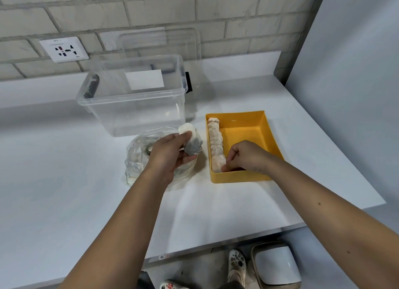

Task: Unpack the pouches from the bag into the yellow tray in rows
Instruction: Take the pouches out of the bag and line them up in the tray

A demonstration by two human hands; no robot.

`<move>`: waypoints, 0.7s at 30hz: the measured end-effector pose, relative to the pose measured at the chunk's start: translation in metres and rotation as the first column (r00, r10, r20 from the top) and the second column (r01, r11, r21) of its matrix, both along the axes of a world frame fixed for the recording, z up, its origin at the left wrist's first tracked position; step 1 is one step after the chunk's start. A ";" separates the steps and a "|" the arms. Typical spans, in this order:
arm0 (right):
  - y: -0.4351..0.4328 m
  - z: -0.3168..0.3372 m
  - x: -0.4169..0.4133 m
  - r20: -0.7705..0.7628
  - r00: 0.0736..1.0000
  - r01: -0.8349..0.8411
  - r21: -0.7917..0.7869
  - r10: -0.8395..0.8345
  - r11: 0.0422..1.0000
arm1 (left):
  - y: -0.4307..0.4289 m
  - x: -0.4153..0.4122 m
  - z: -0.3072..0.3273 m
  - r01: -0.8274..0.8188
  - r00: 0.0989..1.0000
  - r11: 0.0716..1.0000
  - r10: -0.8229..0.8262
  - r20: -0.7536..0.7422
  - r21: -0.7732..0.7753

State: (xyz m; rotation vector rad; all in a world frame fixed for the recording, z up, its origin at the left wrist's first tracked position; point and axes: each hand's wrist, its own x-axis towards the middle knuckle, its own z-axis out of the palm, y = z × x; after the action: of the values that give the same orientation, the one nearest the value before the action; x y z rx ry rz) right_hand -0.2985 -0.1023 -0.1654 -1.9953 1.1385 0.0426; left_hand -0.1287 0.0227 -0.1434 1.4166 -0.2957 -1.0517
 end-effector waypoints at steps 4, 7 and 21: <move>0.004 0.022 0.001 0.371 0.917 0.178 -0.059 -0.144 0.982 | -0.007 -0.008 0.002 0.040 0.999 0.999 -0.040 -0.029 0.000; 0.012 0.039 0.008 0.550 0.813 0.211 0.030 -0.192 0.977 | -0.018 -0.018 0.006 0.080 0.995 0.997 -0.081 -0.056 -0.024; -0.020 0.030 0.007 0.630 0.732 0.262 0.090 -0.259 0.961 | -0.059 -0.035 0.015 0.076 0.961 0.995 -0.090 -0.263 -0.062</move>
State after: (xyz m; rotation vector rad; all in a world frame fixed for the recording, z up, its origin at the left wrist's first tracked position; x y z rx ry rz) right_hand -0.2911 -0.1223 -0.1355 -1.6218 0.9367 -0.7394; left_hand -0.1640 -0.0364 -0.1286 1.2080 -0.1866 -1.2793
